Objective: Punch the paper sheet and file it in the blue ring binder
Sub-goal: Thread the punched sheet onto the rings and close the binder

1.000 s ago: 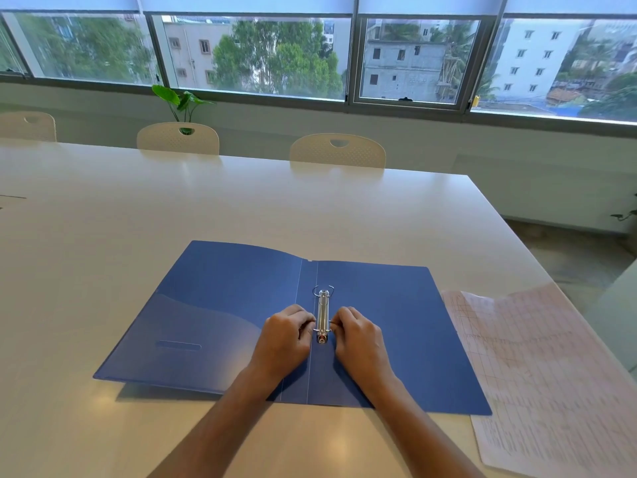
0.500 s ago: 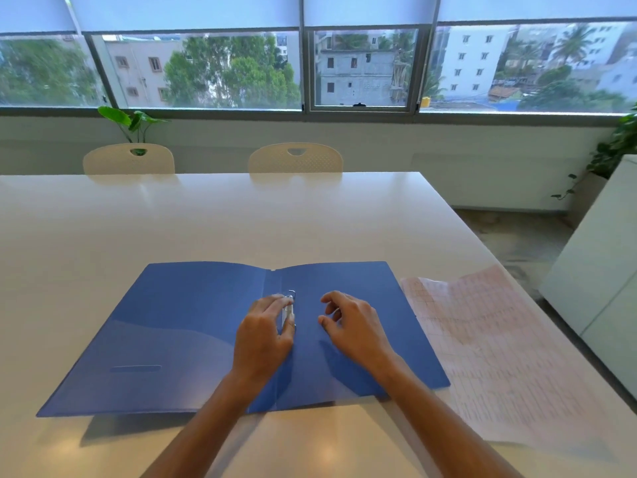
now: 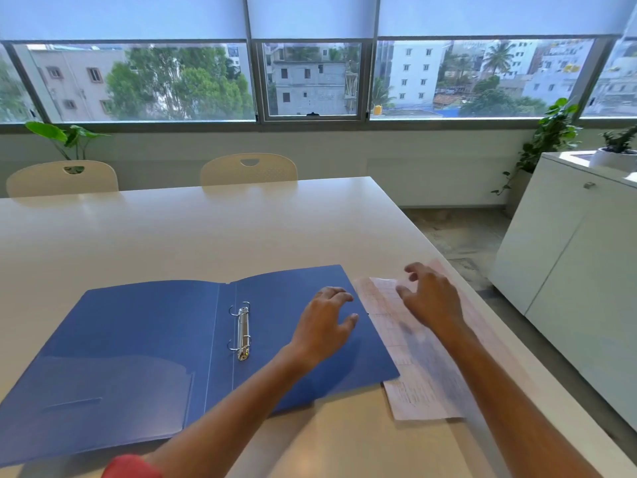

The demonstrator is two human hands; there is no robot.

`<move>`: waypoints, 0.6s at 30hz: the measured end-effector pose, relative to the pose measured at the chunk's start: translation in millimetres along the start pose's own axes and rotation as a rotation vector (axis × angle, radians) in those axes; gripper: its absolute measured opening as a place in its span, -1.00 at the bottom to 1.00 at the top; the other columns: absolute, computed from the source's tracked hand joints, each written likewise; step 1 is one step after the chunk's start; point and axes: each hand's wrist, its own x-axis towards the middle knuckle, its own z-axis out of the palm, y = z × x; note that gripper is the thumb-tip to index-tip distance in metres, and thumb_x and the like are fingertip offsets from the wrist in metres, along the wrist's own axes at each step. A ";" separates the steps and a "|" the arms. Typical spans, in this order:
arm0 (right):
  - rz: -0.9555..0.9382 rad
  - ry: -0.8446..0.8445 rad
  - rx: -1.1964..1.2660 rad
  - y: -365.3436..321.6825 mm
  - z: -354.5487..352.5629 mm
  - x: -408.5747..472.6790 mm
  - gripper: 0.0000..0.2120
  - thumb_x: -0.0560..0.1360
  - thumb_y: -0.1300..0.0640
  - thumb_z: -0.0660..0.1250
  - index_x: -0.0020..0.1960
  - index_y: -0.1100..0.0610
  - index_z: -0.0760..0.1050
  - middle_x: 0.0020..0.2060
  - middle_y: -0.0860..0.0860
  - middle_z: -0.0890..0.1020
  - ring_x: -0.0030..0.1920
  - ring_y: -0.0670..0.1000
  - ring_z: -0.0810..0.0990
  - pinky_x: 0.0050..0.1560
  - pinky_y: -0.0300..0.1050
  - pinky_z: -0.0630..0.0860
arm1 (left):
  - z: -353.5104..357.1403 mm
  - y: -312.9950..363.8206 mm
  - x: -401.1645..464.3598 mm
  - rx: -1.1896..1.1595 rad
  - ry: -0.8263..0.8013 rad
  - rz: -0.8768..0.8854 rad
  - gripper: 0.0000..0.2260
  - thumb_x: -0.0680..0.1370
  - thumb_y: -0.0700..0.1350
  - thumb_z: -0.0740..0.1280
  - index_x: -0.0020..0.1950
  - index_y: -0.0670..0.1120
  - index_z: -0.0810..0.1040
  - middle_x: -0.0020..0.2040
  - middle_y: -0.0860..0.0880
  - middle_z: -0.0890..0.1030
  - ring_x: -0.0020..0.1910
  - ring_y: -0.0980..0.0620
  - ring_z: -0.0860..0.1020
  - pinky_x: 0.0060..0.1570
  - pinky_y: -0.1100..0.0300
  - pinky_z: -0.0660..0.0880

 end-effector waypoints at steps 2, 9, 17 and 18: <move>0.093 -0.022 -0.075 19.9 -8.4 1.2 -0.54 0.43 -0.06 0.41 0.27 0.06 0.45 0.15 0.08 0.62 0.07 0.12 0.62 0.08 0.10 0.58 | 13.1 6.2 6.9 0.022 -0.063 0.011 -0.62 0.54 -0.01 0.32 0.33 -0.09 0.49 0.37 -0.03 0.45 0.39 0.02 0.35 0.38 0.11 0.30; 0.309 -0.118 -0.219 61.9 -22.4 -9.4 -0.38 0.43 -0.08 0.39 0.38 0.17 0.30 0.27 0.16 0.48 0.23 0.21 0.48 0.15 0.09 0.49 | 42.6 17.6 26.0 0.140 -0.210 0.011 -0.53 0.54 0.08 0.30 0.41 -0.07 0.40 0.48 -0.04 0.33 0.52 -0.04 0.15 0.45 -0.15 0.07; 0.467 -0.225 -0.182 71.2 -18.4 -15.3 -0.32 0.44 -0.21 0.33 0.36 0.21 0.25 0.24 0.16 0.52 0.23 0.19 0.51 0.09 0.04 0.48 | 62.2 7.3 28.6 0.223 -0.319 -0.039 -0.40 0.53 0.19 0.24 0.48 -0.07 0.28 0.54 -0.05 0.22 0.55 -0.05 0.04 0.47 -0.22 -0.10; 0.478 -0.226 -0.173 72.4 -18.7 -14.3 -0.33 0.44 -0.21 0.33 0.34 0.21 0.27 0.22 0.15 0.53 0.22 0.19 0.51 0.09 0.04 0.48 | 63.8 6.1 27.8 0.225 -0.322 -0.036 -0.41 0.54 0.20 0.24 0.48 -0.08 0.28 0.54 -0.05 0.22 0.55 -0.05 0.04 0.46 -0.22 -0.11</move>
